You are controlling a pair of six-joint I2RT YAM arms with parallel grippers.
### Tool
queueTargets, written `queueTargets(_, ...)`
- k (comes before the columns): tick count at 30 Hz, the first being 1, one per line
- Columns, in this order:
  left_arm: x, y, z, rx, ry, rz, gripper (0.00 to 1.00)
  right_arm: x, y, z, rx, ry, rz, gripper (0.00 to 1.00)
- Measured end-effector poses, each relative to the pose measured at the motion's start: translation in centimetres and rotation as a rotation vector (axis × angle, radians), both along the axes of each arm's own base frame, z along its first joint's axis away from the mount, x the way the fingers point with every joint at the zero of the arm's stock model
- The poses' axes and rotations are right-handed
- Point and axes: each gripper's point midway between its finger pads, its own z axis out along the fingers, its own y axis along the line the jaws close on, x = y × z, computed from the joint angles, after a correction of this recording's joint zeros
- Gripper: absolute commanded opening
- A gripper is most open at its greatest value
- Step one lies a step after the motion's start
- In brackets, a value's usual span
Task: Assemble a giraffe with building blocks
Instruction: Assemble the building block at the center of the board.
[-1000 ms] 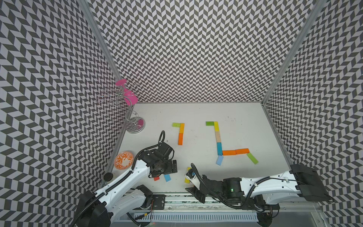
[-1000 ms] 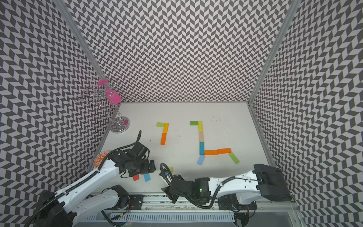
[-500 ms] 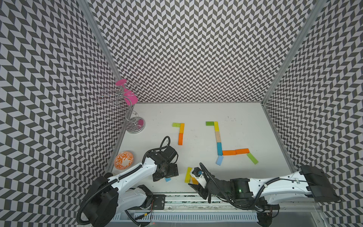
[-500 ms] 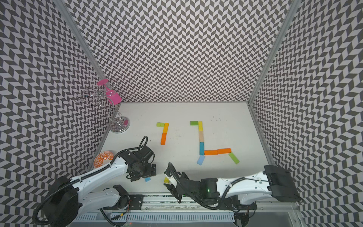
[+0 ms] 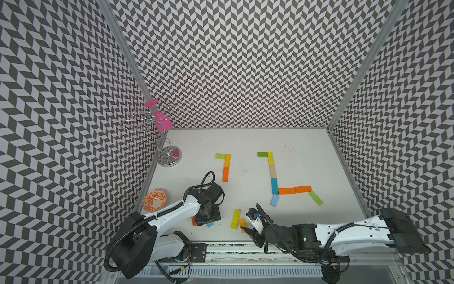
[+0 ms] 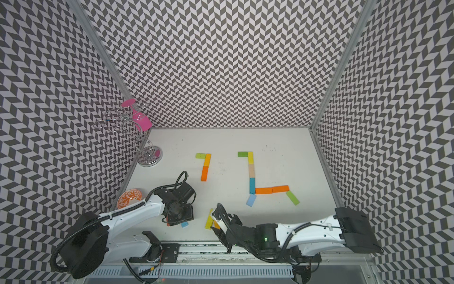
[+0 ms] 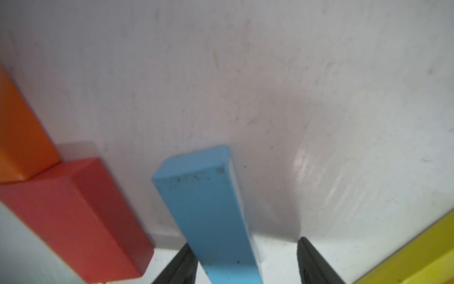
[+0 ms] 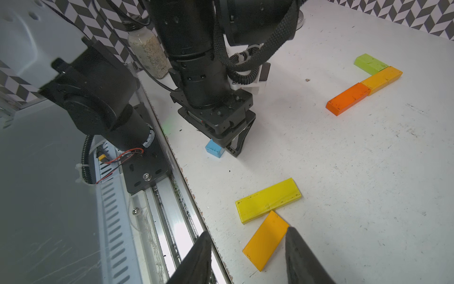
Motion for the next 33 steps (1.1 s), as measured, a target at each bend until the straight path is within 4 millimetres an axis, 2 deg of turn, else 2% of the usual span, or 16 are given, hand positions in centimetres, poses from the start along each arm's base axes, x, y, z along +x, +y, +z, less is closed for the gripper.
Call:
queueTargets(3,0.1,-0.1,-0.1,0.001,0.003,0.001,0.50,0.1,-0.3,0.3,0.014,-0.001,-0.008,0.48)
queueTargets(8,0.6,-0.5,-0.1,-0.008,-0.004,-0.004,0.34,0.5,-0.8,1.1,0.046,-0.001,-0.035,0.47)
queueTargets(13,1.3,-1.3,0.0,-0.027,-0.019,-0.025,0.25,0.8,-1.6,0.9,0.053,-0.006,-0.059,0.47)
queueTargets(18,3.0,-2.6,0.1,-0.028,-0.026,-0.090,0.25,1.2,-2.4,1.1,0.074,-0.012,-0.086,0.47)
queueTargets(26,7.8,-4.6,0.2,-0.002,-0.045,-0.229,0.25,2.1,-3.2,2.3,0.121,-0.021,-0.127,0.47)
queueTargets(30,9.1,-4.9,0.2,0.003,-0.048,-0.287,0.28,2.5,-3.4,2.4,0.124,-0.020,-0.142,0.47)
queueTargets(33,9.9,-5.3,0.2,0.005,-0.052,-0.331,0.35,2.7,-3.5,2.3,0.118,-0.021,-0.149,0.47)
